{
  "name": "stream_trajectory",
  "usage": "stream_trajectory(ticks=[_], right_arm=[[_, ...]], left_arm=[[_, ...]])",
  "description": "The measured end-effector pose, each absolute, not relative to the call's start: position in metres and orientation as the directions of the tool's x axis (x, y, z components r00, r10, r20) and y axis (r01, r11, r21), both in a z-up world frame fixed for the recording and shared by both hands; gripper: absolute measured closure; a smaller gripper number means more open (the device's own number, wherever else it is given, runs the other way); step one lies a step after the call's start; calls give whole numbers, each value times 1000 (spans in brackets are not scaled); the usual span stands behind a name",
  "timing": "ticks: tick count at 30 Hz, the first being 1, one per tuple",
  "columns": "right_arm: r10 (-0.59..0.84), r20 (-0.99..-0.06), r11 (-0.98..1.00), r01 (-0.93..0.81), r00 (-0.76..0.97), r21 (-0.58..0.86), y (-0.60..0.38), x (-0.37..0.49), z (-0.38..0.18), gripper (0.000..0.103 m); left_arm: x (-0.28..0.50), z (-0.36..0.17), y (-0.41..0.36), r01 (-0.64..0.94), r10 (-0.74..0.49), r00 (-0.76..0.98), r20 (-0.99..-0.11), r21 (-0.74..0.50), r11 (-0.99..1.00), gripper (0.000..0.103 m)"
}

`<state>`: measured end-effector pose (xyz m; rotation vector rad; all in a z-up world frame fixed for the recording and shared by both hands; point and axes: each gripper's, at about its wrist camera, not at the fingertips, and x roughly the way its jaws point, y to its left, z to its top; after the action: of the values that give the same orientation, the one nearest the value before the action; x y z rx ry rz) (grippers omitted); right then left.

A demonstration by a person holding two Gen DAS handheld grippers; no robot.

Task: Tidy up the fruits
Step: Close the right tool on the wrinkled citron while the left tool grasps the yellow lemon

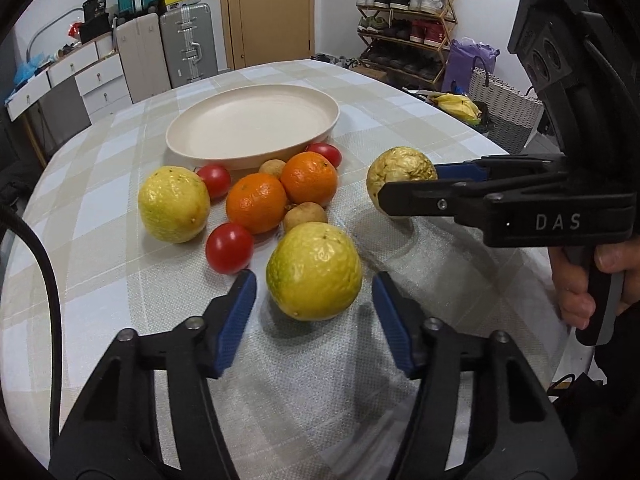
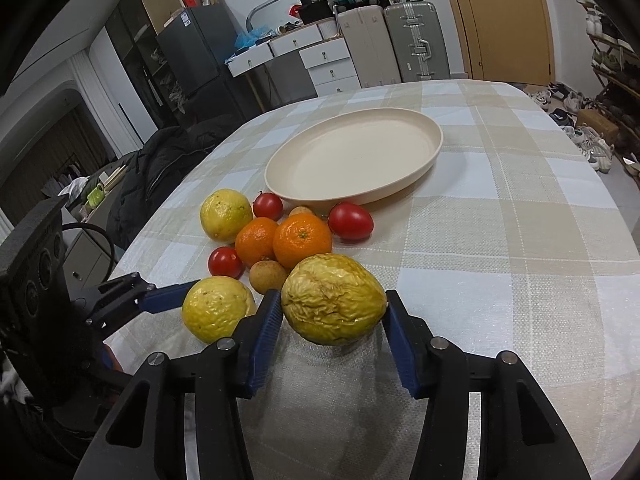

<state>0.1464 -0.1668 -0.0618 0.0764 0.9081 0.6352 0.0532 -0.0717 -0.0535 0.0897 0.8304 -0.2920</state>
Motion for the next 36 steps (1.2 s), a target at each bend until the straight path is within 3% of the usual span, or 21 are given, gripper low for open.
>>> stream_trajectory(ticks=[4, 17, 36], right_arm=[[543, -714, 816, -480, 442, 322, -168, 146, -63, 51], [555, -705, 806, -496, 442, 323, -167, 142, -64, 51], [582, -622, 797, -519, 524, 309, -171, 137, -34, 51]], left_arm=[[58, -54, -72, 298, -237, 637, -734, -49, 953, 58], [53, -49, -62, 299, -280, 661, -696, -99, 949, 59], [46, -8, -36, 215, -224, 785, -577, -85, 973, 59]])
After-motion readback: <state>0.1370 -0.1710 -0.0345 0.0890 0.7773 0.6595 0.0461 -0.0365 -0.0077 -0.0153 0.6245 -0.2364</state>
